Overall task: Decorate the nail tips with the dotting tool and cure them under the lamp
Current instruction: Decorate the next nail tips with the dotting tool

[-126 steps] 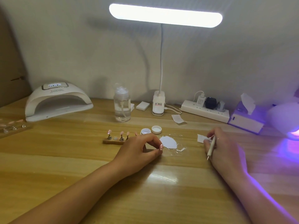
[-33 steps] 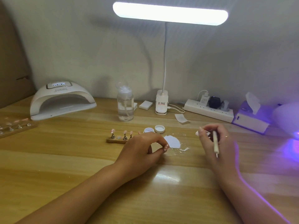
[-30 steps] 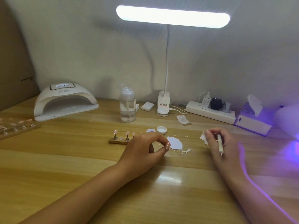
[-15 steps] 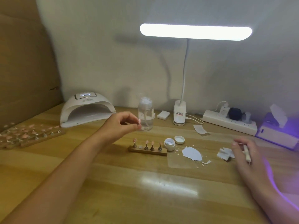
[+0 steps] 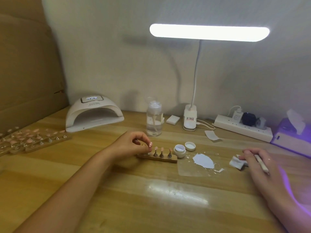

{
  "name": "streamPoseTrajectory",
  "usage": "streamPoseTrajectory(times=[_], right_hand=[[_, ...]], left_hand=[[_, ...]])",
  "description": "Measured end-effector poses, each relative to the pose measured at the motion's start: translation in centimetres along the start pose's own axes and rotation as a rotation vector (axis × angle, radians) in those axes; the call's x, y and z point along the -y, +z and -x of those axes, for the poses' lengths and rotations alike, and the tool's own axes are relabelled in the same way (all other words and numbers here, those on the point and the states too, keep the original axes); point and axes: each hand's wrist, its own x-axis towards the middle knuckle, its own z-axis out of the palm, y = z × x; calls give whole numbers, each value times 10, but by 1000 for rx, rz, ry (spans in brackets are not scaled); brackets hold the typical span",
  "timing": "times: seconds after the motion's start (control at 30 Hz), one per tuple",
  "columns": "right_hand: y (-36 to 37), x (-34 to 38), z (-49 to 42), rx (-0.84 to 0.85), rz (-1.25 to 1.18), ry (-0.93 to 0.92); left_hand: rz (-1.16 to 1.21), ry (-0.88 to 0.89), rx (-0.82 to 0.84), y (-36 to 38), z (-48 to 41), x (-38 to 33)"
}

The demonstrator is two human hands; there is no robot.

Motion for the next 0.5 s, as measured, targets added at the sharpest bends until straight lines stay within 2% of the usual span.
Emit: streamPoseTrajectory(times=[0.33, 0.5], right_hand=[[2, -5, -2, 2, 3, -9], [2, -8, -3, -1, -3, -10]], left_hand=[[-37, -19, 8, 4, -2, 8], [-104, -103, 131, -7, 1, 9]])
